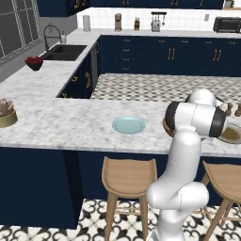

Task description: Pick the chicken drumstick and mushroom from their plates and place them in the bowl. Then put the bowl in the fridge.

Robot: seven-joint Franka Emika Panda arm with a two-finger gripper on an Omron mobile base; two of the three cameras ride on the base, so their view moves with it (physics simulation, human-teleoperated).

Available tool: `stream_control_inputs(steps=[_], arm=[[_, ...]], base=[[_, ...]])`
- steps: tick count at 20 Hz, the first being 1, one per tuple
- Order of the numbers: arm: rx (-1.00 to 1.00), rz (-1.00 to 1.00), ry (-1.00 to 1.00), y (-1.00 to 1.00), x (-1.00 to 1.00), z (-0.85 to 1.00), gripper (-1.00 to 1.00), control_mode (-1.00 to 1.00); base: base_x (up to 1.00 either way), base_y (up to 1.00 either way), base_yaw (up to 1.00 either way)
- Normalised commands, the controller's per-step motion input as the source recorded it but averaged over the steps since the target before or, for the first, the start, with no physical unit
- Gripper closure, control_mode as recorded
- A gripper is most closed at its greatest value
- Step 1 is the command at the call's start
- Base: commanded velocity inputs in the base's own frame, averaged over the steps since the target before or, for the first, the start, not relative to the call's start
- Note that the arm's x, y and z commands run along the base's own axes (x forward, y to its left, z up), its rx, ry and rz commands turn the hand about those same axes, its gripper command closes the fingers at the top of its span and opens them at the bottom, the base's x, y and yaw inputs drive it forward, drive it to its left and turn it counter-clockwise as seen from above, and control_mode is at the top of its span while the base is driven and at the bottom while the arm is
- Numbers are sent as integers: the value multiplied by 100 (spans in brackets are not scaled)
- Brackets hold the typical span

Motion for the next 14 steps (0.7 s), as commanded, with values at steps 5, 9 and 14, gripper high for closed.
stream_control_inputs(steps=[5,9,14], arm=[[0,-6,0,16,5,-5,100,-100],[0,-16,-2,17,0,8,100,-100],[0,-23,-12,10,-43,53,100,-100]], base=[[0,0,0],[0,0,0],[0,0,0]])
